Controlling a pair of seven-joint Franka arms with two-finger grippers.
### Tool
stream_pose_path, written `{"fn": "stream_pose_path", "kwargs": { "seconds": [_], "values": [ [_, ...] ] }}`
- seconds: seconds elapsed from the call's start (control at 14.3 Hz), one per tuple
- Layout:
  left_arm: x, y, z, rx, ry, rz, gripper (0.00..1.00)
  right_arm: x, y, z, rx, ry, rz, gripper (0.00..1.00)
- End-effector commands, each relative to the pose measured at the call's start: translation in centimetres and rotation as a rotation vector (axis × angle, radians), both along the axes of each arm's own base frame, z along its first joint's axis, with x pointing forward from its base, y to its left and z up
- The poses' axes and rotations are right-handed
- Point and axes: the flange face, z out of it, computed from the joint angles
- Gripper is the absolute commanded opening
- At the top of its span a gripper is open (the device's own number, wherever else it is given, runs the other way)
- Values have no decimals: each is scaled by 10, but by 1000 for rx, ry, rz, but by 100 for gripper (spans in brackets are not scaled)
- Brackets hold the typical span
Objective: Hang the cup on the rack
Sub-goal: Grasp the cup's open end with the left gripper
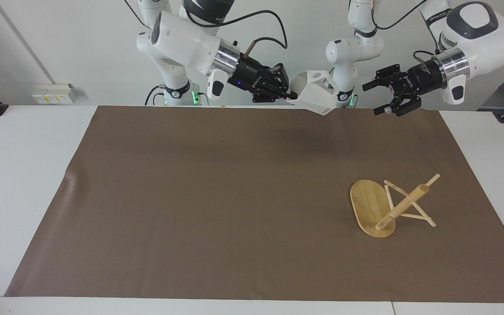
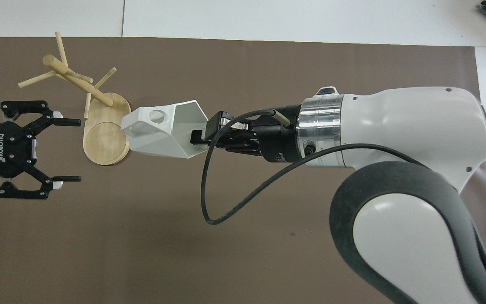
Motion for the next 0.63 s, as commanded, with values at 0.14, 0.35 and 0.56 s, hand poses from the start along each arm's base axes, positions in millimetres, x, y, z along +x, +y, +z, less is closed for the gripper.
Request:
{"fn": "stream_pose_path", "kwargs": {
  "seconds": [0.14, 0.35, 0.56],
  "values": [
    [7, -55, -9, -70, 40, 115, 100, -2, 5, -4, 9, -12, -7, 0],
    [3, -68, -10, -76, 69, 94, 100, -2, 5, -7, 8, -6, -6, 0],
    [5, -69, -8, -79, 94, 115, 100, -1, 5, -7, 7, -6, -6, 0]
  ]
}}
